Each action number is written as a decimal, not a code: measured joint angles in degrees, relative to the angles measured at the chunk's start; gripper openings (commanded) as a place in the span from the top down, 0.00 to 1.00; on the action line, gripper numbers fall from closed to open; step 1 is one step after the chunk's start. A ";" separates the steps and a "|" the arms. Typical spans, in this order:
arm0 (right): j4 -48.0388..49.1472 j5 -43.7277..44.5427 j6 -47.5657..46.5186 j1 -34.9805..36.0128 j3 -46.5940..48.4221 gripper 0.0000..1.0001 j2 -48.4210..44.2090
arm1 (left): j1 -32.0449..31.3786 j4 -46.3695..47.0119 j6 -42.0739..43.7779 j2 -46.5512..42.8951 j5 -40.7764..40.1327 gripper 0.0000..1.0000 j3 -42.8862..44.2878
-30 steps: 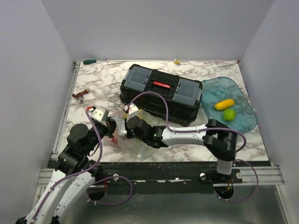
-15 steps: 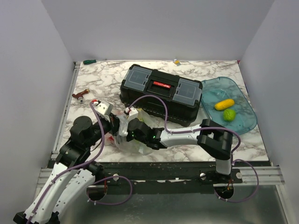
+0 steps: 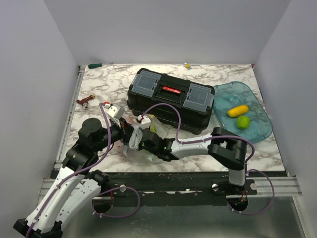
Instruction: Take the fake fruits out of the plastic bag
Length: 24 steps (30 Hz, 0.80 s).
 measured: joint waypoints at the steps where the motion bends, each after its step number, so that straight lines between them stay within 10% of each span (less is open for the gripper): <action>1: 0.15 0.55 0.09 0.00 -0.02 0.00 0.00 | 0.00 -0.11 0.04 -0.17 0.00 1.00 0.00; 24: 3.58 -0.33 5.46 -2.45 -1.27 0.00 2.03 | -0.70 -0.52 10.78 -11.08 2.67 1.00 -5.79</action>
